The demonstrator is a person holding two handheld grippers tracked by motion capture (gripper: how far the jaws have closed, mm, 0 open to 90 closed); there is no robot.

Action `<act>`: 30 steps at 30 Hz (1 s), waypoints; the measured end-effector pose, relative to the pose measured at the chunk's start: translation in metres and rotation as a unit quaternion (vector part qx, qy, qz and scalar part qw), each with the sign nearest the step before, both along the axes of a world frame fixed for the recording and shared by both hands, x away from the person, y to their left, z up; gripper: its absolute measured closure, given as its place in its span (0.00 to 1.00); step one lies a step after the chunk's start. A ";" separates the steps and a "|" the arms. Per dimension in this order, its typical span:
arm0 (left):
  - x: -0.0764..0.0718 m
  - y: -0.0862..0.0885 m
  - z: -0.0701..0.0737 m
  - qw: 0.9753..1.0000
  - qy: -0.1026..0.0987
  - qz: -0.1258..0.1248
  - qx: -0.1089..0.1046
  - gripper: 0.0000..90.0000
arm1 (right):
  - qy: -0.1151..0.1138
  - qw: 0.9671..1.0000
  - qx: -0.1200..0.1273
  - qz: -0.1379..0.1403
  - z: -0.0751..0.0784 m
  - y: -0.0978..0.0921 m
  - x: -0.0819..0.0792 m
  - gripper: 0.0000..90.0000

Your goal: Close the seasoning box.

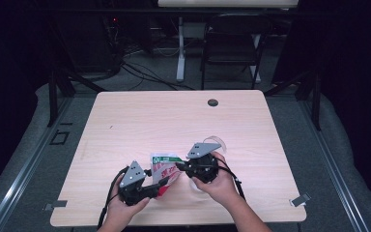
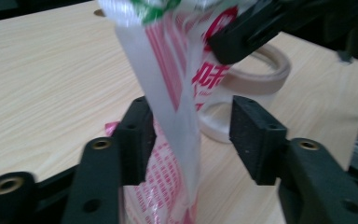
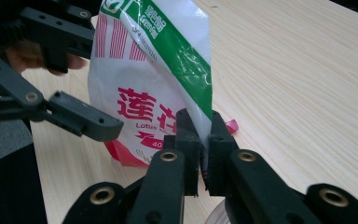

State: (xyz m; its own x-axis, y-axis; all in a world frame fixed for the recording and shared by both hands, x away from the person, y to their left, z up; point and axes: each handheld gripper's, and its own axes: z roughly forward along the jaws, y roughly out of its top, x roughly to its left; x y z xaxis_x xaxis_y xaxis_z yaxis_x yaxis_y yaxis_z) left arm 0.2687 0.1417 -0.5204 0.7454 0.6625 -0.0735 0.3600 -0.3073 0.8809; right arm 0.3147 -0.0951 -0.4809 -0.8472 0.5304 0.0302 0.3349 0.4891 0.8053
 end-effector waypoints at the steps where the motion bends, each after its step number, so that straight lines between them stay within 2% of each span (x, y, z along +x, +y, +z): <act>1: 0.000 0.000 0.000 1.000 0.000 0.000 0.000 0.53 | 0.000 1.000 0.000 0.000 0.000 0.000 0.000 0.97; 2: 0.000 0.000 -0.005 1.000 0.006 0.005 0.003 0.53 | -0.004 1.000 -0.002 0.000 0.000 0.000 -0.001 0.98; 5: 0.000 0.001 -0.010 1.000 0.007 0.010 0.001 0.53 | -0.006 1.000 0.000 -0.001 -0.001 0.000 -0.002 0.97; 7: 0.000 0.003 -0.014 1.000 0.020 0.014 -0.012 0.51 | -0.010 1.000 -0.002 -0.002 -0.001 0.000 -0.003 0.97; 9: 0.000 0.005 -0.017 0.999 0.025 0.021 -0.015 0.48 | -0.012 1.000 -0.001 -0.002 -0.002 -0.001 -0.003 0.94; 10: 0.001 0.005 -0.020 0.999 0.027 0.025 -0.005 0.48 | -0.012 1.000 0.000 -0.002 -0.002 -0.001 -0.003 0.93; 11: 0.001 0.005 -0.020 0.999 0.027 0.025 -0.005 0.46 | -0.012 1.000 0.000 -0.002 -0.002 -0.001 -0.003 0.93; 13: 0.002 0.006 -0.022 0.999 0.038 0.033 -0.001 0.44 | -0.011 1.000 0.005 0.001 -0.002 -0.002 -0.003 0.93; 16: 0.005 0.006 -0.028 0.997 0.066 0.032 -0.001 0.42 | -0.010 1.000 0.007 0.000 -0.003 -0.002 -0.003 0.91; 21: 0.008 0.005 -0.032 0.995 0.090 0.033 0.001 0.39 | -0.010 1.000 0.003 0.000 -0.005 -0.003 -0.004 0.89; 27: 0.012 0.003 -0.038 0.994 0.099 0.039 0.004 0.35 | -0.011 1.000 0.001 -0.004 -0.006 -0.005 -0.005 0.87; 30: 0.015 0.001 -0.040 0.994 0.098 0.036 0.019 0.33 | -0.012 1.000 0.003 -0.006 -0.006 -0.005 -0.006 0.87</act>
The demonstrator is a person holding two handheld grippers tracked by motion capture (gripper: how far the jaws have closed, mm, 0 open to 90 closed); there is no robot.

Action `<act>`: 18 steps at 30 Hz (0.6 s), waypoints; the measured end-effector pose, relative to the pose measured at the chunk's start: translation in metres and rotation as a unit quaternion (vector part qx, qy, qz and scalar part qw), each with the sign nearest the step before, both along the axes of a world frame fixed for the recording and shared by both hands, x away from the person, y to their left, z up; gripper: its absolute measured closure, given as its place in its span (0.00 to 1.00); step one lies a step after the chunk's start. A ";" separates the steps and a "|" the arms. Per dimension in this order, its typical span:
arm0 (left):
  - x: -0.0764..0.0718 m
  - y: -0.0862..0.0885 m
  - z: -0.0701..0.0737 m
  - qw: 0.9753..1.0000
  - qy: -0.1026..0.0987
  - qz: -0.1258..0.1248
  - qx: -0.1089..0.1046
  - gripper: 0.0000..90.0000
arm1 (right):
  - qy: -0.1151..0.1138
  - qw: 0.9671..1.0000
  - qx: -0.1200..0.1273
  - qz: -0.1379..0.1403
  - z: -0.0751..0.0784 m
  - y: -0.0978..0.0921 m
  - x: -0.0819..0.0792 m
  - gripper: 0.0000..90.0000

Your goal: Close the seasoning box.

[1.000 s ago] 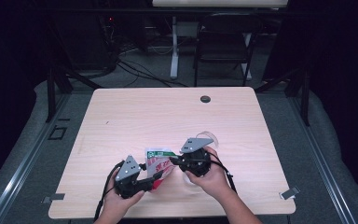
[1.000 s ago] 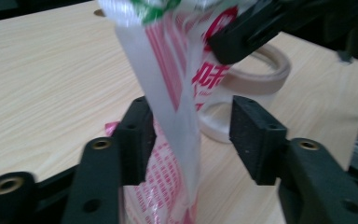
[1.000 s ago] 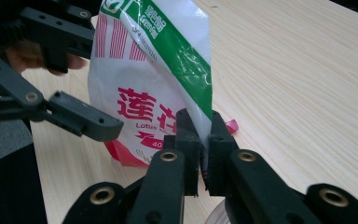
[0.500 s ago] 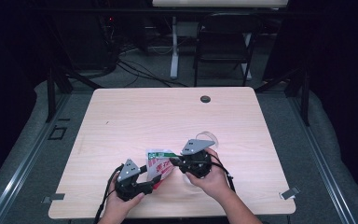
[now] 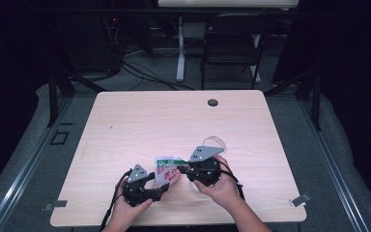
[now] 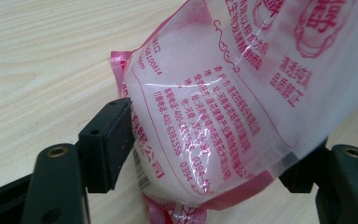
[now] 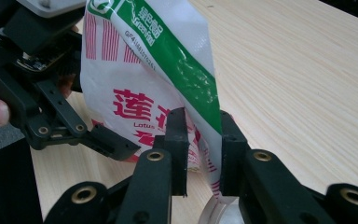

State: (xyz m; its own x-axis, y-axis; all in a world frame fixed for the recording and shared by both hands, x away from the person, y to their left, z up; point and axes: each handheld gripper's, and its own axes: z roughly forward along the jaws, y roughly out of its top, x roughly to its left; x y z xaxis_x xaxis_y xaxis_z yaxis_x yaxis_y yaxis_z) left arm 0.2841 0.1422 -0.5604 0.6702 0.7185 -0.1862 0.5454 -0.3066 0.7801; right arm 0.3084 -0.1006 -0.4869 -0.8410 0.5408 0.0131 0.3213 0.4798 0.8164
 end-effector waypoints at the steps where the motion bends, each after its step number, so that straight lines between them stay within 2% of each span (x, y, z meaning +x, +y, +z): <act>1: 0.000 0.000 0.000 1.000 0.000 0.000 0.000 0.32 | 0.000 1.000 0.000 0.000 0.000 0.000 0.000 0.87; 7: 0.004 -0.005 -0.006 1.000 0.007 0.006 0.008 0.29 | -0.003 1.000 -0.002 -0.002 0.000 0.000 -0.002 0.86; 12: 0.007 -0.008 -0.011 1.000 0.020 0.011 0.012 0.29 | -0.003 1.000 0.000 -0.001 0.000 0.000 -0.003 0.83; 18: 0.010 -0.011 -0.013 0.999 0.022 0.012 0.022 0.29 | -0.007 1.000 -0.001 -0.001 0.001 -0.002 -0.005 0.83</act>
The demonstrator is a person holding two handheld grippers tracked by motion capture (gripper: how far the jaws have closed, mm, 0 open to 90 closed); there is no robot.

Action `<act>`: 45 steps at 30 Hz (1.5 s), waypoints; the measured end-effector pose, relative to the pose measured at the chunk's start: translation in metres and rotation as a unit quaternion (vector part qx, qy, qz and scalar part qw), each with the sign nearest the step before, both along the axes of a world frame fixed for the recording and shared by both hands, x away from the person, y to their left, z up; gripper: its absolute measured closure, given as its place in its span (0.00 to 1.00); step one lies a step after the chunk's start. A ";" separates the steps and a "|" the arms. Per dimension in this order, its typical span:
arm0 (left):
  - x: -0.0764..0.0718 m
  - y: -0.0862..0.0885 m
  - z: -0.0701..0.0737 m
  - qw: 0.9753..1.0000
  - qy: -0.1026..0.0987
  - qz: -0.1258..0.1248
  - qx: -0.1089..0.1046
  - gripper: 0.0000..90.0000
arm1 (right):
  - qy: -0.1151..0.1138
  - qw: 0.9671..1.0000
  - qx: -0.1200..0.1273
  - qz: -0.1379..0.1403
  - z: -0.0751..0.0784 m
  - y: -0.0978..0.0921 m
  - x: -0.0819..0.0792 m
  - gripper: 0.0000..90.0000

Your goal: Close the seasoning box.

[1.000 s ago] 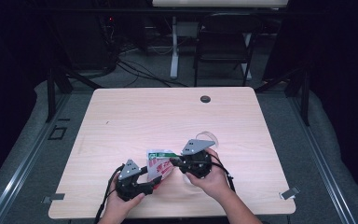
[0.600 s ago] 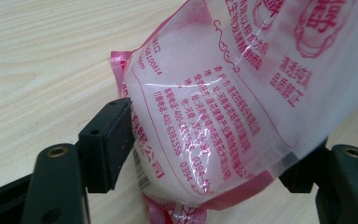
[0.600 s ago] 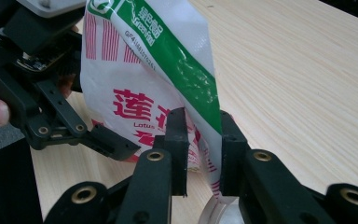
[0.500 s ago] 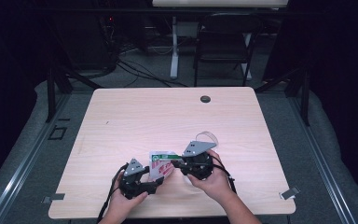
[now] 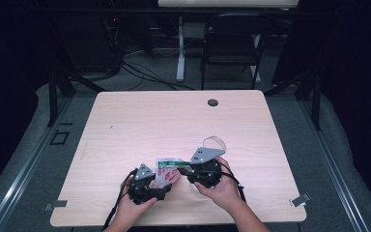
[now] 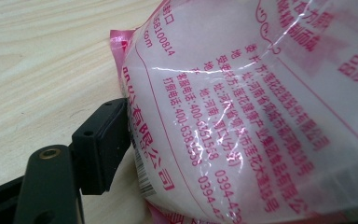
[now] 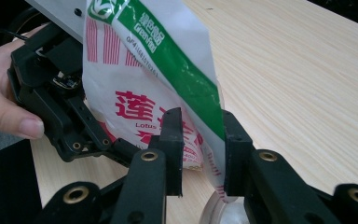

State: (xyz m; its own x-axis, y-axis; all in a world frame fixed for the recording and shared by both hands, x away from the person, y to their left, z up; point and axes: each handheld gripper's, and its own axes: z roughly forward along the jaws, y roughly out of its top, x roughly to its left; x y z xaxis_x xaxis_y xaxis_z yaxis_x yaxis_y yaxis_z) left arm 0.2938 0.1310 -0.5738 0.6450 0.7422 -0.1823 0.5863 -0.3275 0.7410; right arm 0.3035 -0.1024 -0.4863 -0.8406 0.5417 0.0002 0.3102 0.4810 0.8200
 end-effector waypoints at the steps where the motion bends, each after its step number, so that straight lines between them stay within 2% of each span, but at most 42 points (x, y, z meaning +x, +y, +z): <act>1: 0.000 -0.001 0.000 1.000 0.002 0.002 0.000 0.29 | -0.003 1.000 0.002 -0.002 0.000 0.000 0.000 0.83; 9: 0.003 -0.007 -0.006 1.000 0.009 0.000 0.024 0.27 | -0.007 1.000 0.003 -0.003 0.001 -0.001 -0.005 0.82; 10: 0.003 -0.009 -0.008 0.999 0.008 0.001 0.036 0.28 | -0.008 1.000 0.001 -0.002 0.002 -0.001 -0.005 0.82; 14: 0.003 -0.013 -0.010 0.999 -0.002 -0.001 0.052 0.29 | -0.009 1.000 0.000 -0.001 0.002 -0.002 -0.006 0.82; 19: 0.002 -0.014 -0.011 0.999 -0.007 0.002 0.053 0.29 | -0.012 1.000 0.002 -0.004 0.003 -0.003 -0.007 0.81; 22: 0.001 -0.015 -0.014 0.998 -0.027 0.003 0.062 0.29 | -0.012 1.000 0.001 -0.003 0.003 -0.002 -0.007 0.81; 32: 0.000 -0.017 -0.014 0.997 -0.028 0.005 0.070 0.30 | -0.012 1.000 0.000 -0.004 0.003 -0.003 -0.007 0.80; 41: -0.001 -0.020 -0.014 0.996 -0.033 0.019 0.081 0.28 | -0.012 1.000 0.000 -0.005 0.003 -0.003 -0.007 0.79; 45: 0.000 -0.020 -0.014 0.995 -0.031 0.018 0.089 0.20 | -0.012 1.000 0.000 -0.005 0.002 -0.002 -0.006 0.79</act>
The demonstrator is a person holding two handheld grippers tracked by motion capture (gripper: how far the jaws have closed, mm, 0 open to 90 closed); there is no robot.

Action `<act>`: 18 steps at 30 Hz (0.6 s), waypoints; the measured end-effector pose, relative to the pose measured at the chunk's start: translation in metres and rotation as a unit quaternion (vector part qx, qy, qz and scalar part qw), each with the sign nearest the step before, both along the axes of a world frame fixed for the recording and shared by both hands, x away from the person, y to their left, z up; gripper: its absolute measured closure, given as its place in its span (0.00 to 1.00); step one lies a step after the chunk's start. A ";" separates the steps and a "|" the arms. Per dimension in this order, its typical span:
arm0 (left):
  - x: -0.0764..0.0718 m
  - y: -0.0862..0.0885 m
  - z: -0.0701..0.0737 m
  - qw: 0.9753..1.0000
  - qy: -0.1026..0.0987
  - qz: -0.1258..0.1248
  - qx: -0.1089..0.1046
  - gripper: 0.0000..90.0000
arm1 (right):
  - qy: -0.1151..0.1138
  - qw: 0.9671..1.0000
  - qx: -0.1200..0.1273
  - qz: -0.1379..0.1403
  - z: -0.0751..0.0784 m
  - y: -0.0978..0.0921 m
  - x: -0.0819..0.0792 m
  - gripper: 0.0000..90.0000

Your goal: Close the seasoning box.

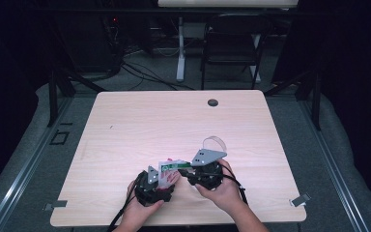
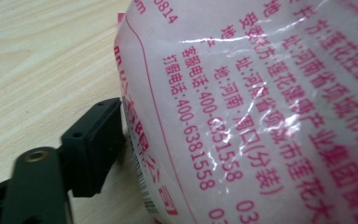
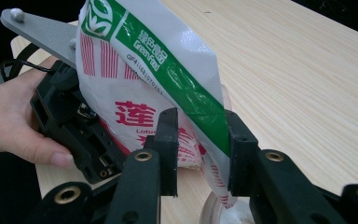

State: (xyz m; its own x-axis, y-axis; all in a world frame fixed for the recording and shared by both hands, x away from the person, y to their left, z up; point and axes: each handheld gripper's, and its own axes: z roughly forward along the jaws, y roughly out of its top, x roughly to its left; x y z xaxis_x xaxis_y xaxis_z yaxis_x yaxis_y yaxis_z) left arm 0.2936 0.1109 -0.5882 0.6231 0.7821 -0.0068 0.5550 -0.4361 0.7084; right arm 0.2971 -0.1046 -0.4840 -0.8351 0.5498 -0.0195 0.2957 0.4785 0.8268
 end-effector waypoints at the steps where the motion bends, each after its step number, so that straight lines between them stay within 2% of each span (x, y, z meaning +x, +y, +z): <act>1: 0.000 0.000 0.000 1.000 0.002 0.004 0.001 0.20 | 0.000 1.000 -0.001 0.000 0.000 0.000 0.000 0.78; 4: 0.000 0.000 0.000 1.000 0.005 0.004 0.001 0.17 | 0.000 1.000 -0.001 0.000 0.000 0.000 0.000 0.78; 10: 0.000 0.001 0.000 1.000 0.002 0.001 -0.003 0.20 | 0.000 1.000 -0.001 -0.001 0.000 0.000 0.000 0.78; 11: -0.001 0.001 0.000 1.000 -0.003 -0.006 -0.005 0.29 | 0.000 1.000 0.000 -0.001 0.000 0.000 0.000 0.78; 18: -0.002 0.001 0.001 1.000 -0.009 -0.006 -0.010 0.42 | -0.001 1.000 -0.002 -0.002 0.000 0.001 0.000 0.77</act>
State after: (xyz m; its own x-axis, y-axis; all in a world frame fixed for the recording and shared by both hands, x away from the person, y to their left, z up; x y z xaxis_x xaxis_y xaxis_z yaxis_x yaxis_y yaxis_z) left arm 0.2912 0.1123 -0.5875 0.6319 0.7750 -0.0100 0.5367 -0.4282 0.7270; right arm 0.2969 -0.1041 -0.4840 -0.8331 0.5526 -0.0240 0.2955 0.4813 0.8253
